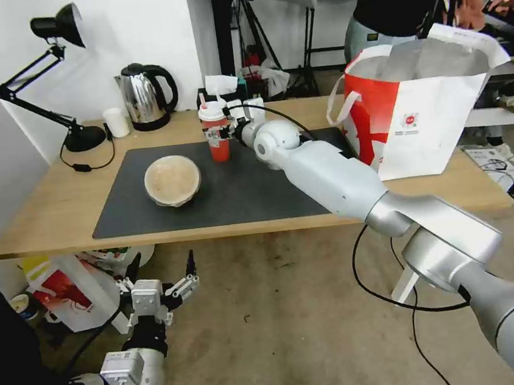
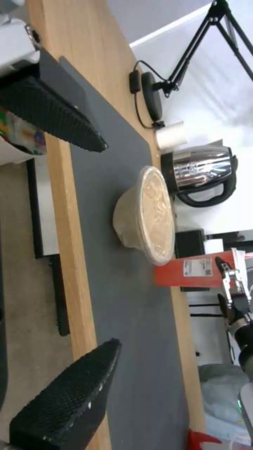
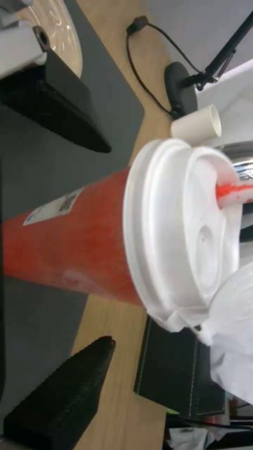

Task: Pick up the trash from the table and place it into the takeout bag.

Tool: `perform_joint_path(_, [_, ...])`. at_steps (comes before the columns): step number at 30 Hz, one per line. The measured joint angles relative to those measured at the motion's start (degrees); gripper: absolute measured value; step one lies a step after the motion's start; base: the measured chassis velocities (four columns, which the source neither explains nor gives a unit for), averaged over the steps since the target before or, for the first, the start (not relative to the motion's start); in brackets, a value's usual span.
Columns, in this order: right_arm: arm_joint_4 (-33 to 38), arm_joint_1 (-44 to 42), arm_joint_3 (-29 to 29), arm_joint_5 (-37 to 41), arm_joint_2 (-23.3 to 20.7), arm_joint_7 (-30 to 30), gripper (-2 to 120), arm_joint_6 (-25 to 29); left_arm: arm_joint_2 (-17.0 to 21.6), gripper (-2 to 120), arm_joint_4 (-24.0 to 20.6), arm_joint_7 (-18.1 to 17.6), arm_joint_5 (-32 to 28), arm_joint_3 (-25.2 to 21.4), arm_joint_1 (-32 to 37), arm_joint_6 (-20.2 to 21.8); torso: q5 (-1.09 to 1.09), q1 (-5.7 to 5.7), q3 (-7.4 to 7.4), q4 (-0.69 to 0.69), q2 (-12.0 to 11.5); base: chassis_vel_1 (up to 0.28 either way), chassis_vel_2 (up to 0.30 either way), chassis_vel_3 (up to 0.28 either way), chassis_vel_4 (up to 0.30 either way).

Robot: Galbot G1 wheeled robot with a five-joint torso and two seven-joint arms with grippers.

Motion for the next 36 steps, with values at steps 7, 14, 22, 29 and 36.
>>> perform_joint_path(7, [-1.91, 0.34, 0.69, -0.26, 1.27, -1.24, 100, 0.41, 0.0, 100, 0.0, 0.0, 0.0, 0.0, 0.0, 0.0, 0.0, 0.0, 0.0, 0.0, 0.0, 0.0, 0.0, 0.0, 0.0])
perform_joint_path(14, [-4.49, 0.53, 1.32, -1.66, 2.75, -2.42, 100, 0.97, 0.0, 100, 0.0, 0.0, 0.0, 0.0, 0.0, 0.0, 0.0, 0.0, 0.0, 0.0, 0.0, 0.0, 0.0, 0.0, 0.0])
perform_joint_path(22, [-6.78, 0.54, 2.07, -2.72, 3.57, -3.47, 100, 1.5, 0.0, 100, 0.0, 0.0, 0.0, 0.0, 0.0, 0.0, 0.0, 0.0, 0.0, 0.0, 0.0, 0.0, 0.0, 0.0, 0.0])
perform_joint_path(29, [-8.66, 0.54, 2.78, -3.29, 4.46, -4.36, 100, 1.67, 0.0, 100, 0.0, 0.0, 0.0, 0.0, 0.0, 0.0, 0.0, 0.0, 0.0, 0.0, 0.0, 0.0, 0.0, 0.0, 0.0])
perform_joint_path(36, [-10.19, 0.52, 3.31, -3.72, 5.18, -6.35, 80, 2.63, 0.0, 100, 0.0, 0.0, 0.0, 0.0, 0.0, 0.0, 0.0, 0.0, 0.0, 0.0, 0.0, 0.0, 0.0, 0.0, 0.0])
